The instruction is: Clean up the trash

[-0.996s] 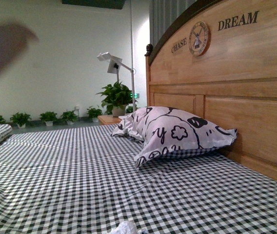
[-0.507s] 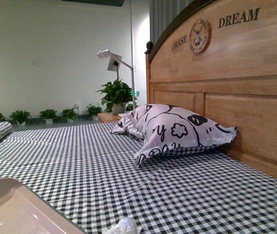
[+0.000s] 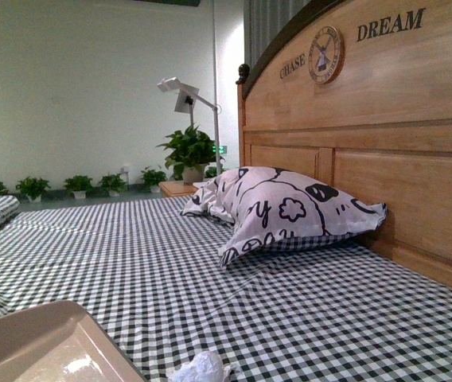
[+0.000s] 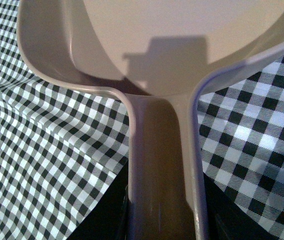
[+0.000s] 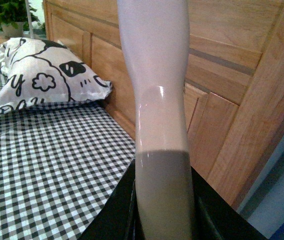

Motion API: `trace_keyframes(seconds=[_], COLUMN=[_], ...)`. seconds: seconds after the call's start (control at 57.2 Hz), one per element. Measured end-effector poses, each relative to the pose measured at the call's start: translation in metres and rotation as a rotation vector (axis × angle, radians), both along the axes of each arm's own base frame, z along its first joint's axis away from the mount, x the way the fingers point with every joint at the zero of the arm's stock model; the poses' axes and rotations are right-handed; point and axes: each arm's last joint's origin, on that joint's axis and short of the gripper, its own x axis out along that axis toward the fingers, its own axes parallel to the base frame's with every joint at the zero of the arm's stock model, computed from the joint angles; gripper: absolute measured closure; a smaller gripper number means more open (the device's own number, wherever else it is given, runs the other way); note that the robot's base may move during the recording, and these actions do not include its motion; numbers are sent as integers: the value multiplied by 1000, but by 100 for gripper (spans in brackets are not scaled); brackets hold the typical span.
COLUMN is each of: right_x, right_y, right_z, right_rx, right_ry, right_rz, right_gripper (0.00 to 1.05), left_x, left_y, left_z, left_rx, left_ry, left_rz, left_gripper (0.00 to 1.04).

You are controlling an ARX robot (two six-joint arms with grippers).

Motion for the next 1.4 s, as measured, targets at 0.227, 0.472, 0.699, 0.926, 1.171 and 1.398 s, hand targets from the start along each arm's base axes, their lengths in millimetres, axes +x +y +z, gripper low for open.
trace_keyframes(seconds=[0.227,0.472,0.699,0.926,1.171,1.398], right_x=[0,0,0,0,37,113], right_y=[0,0,0,0,8,31], right_z=[0,0,0,0,-14,-65], right_rx=[0,0,0,0,31,-7], right_ry=[0,0,0,0,294,500], right_rz=[0,0,0,0,188,260], right_gripper=[84,84,84,84,84,84], left_x=[7,11,10,11,11,11], left_y=[-8,-12,-18,-18,-18,-18], left_z=[-10,-19,-26,-27,-27,-27], left_rx=[5,-1,-9,-9,-9,-9], left_ry=[46,93,150,154,154,154], left_rz=[-15,-21,-39,-38,-38,-40], left_gripper=[79,79,79,79,79,79])
